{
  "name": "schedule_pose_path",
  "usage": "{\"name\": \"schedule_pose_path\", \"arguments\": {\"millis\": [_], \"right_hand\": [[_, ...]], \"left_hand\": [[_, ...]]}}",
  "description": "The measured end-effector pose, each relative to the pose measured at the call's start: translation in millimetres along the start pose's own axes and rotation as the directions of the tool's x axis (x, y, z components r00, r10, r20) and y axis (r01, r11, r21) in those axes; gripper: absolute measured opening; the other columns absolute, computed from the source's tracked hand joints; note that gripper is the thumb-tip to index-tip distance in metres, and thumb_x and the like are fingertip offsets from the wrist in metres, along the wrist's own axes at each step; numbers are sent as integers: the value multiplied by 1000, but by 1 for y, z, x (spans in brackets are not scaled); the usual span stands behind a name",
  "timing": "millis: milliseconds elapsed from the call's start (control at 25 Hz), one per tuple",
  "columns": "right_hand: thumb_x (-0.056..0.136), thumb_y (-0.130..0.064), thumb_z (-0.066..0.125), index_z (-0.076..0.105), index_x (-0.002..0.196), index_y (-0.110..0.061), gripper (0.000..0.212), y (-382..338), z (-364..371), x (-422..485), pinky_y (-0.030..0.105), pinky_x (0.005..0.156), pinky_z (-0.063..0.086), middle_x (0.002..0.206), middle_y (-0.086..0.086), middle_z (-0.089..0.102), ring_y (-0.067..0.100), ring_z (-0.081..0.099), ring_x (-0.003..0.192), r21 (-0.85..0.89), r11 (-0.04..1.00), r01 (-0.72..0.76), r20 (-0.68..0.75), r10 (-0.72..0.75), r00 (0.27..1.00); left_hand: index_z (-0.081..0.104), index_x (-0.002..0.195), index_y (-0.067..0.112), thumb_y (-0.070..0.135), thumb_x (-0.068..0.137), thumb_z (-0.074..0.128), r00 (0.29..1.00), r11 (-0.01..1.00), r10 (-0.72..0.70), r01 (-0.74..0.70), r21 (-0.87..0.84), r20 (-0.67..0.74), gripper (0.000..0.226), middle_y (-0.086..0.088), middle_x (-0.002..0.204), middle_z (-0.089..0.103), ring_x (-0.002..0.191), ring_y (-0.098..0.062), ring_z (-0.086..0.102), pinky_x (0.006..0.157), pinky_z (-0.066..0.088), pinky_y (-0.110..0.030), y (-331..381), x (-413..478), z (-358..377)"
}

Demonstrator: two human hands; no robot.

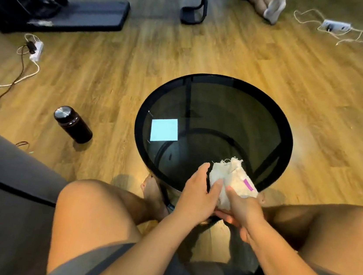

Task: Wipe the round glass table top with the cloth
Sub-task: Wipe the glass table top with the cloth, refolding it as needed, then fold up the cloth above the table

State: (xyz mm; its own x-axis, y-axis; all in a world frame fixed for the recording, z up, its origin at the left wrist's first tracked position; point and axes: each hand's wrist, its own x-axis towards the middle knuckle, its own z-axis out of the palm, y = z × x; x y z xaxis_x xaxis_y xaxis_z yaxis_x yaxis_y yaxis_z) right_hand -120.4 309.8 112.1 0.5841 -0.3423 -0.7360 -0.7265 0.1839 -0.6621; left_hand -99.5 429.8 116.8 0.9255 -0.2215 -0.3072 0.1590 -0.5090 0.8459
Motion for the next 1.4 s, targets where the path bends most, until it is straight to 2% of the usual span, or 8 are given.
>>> {"name": "schedule_pose_path", "arguments": {"millis": [160, 280, 440, 640, 880, 1120, 1240, 1400], "right_hand": [[102, -19, 50, 54, 128, -4, 31, 8, 42, -40, 34, 60, 59, 116, 13, 66, 26, 62, 103, 349, 909, -226, 360, 92, 928], [99, -38, 54, 57, 118, -9, 36, -22, 47, -64, 38, 69, 62, 104, 17, 73, 30, 72, 96, 122, 991, -57, 545, -19, 838], [93, -53, 56, 59, 111, -19, 39, -73, 29, -83, 41, 77, 61, 90, 13, 75, 25, 74, 83, -168, 927, 335, 640, -156, 752], [84, -51, 68, 56, 127, -22, 53, -107, -14, -73, 40, 93, 53, 112, -2, 69, 15, 65, 105, -161, 842, 515, 579, -341, 740], [86, -21, 70, 63, 119, -1, 40, -126, -84, -56, 44, 88, 55, 114, 21, 70, 34, 68, 104, 194, 841, 505, 580, -514, 632], [84, -11, 75, 47, 131, -30, 59, -143, -119, -43, 45, 87, 57, 118, 10, 64, 26, 67, 103, 122, 768, 629, 219, -639, 738], [81, -10, 77, 50, 130, -43, 65, -161, -149, -42, 44, 90, 56, 121, 11, 63, 28, 66, 107, 105, 718, 688, 369, -671, 643], [68, -15, 87, 70, 107, -23, 43, -185, -192, -17, 30, 80, 57, 98, -1, 72, 6, 67, 88, -371, 514, 773, 583, -519, 625]], "left_hand": [[33, 141, 27, 33, 99, 52, 977, 992, -106, 116, 43, -187, 47, 5, 130, 53, 118, -15, 53, 92, 40, -23, 4, -26, -14], [47, 129, 24, 41, 93, 59, 878, 946, -255, 140, -292, -405, 42, 0, 121, 65, 105, -17, 63, 92, 53, -35, 10, -40, -50], [71, 116, 7, 30, 99, 53, 957, 430, -291, 142, -892, 12, 34, -15, 112, 74, 100, -24, 73, 90, 52, -37, 33, -60, -96], [60, 131, 12, 23, 95, 59, 990, 343, -111, 121, -932, 87, 37, -15, 121, 70, 107, -29, 70, 84, 59, -42, 71, -60, -89], [51, 132, 27, 4, 80, 77, 996, 813, -4, -50, -581, -91, 62, -10, 119, 70, 101, -25, 71, 83, 58, -40, 128, -35, -74], [52, 135, 32, 11, 68, 88, 937, 931, 342, -348, -110, -72, 80, 12, 142, 45, 119, -18, 60, 96, 55, -36, 141, -11, -59], [63, 120, 26, 20, 73, 84, 884, 845, 464, -423, 328, -54, 52, 10, 114, 61, 104, -12, 58, 85, 49, -19, 156, 7, -41], [68, 93, 26, 29, 74, 78, 874, 813, 485, -444, 377, -17, 22, 6, 85, 67, 84, -12, 58, 68, 48, -27, 186, 47, -2]]}}
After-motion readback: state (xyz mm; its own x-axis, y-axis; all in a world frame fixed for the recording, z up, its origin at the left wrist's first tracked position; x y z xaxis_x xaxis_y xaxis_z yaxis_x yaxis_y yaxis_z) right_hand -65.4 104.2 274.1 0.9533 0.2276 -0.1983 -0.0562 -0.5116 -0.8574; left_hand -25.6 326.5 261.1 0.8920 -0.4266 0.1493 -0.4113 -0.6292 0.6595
